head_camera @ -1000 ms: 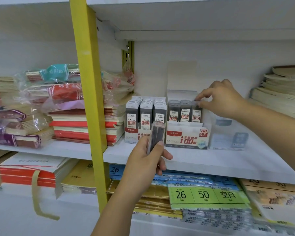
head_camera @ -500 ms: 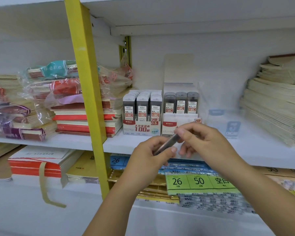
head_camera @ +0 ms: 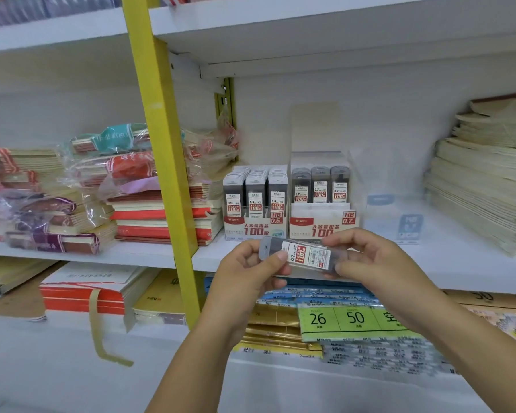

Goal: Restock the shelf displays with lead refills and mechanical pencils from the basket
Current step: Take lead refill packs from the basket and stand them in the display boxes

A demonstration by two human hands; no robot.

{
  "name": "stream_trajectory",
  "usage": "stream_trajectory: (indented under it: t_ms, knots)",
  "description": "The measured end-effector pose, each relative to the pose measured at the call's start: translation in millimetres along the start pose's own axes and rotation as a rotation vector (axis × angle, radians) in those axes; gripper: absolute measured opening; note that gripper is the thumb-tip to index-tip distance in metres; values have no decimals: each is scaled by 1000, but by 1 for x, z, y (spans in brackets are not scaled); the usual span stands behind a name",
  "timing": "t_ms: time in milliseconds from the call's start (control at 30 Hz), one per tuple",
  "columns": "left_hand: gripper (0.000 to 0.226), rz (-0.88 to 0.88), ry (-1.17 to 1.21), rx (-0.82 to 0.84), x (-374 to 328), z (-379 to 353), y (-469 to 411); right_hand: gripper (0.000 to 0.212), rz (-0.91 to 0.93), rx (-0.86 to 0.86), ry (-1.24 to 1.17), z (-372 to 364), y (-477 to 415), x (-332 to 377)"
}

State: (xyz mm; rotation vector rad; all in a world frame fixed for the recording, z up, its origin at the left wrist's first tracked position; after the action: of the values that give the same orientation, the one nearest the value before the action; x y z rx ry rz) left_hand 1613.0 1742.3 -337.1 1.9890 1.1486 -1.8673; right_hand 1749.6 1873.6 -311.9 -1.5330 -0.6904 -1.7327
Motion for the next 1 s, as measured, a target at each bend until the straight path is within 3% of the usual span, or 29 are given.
stream_trajectory:
  t_ms: [167, 333, 433, 533, 600, 767, 1000]
  knots:
    - [18, -80, -94, 49, -6, -1, -4, 17, 133, -72, 308, -7, 4, 16]
    - [18, -200, -180, 64, -15, -9, -12, 55, 276, 2, 551, -26, -4, 42]
    - [28, -377, -472, -23, -22, -9, -20, 74, 364, -84, 520, -4, -16, 75]
    - [46, -608, -945, -52, -30, -13, -24, 67, 469, -327, 506, 38, -33, 119]
    - [54, -651, -1097, -44, -25, -14, -28, 55, 519, -421, 614, 55, -47, 138]
    - [61, -638, -1184, 19, -6, -11, -35, 39, 462, -449, 963, 59, -84, 137]
    - [62, -638, -1184, 23, 2, -9, -37, 29, 331, -363, 1048, 65, -112, 119]
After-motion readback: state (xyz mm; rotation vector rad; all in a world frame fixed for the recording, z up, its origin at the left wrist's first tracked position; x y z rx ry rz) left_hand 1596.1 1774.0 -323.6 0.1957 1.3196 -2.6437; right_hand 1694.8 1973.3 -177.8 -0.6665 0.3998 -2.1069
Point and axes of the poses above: each hand's wrist, its own y-axis away from the middle knuckle, its own z-axis out of the back of the hand, x = y × z, the point moved 6 cm from there along -y, towards the middle knuckle, and after that the axes turned 12 degrees about -z, right-handed, at the moved point
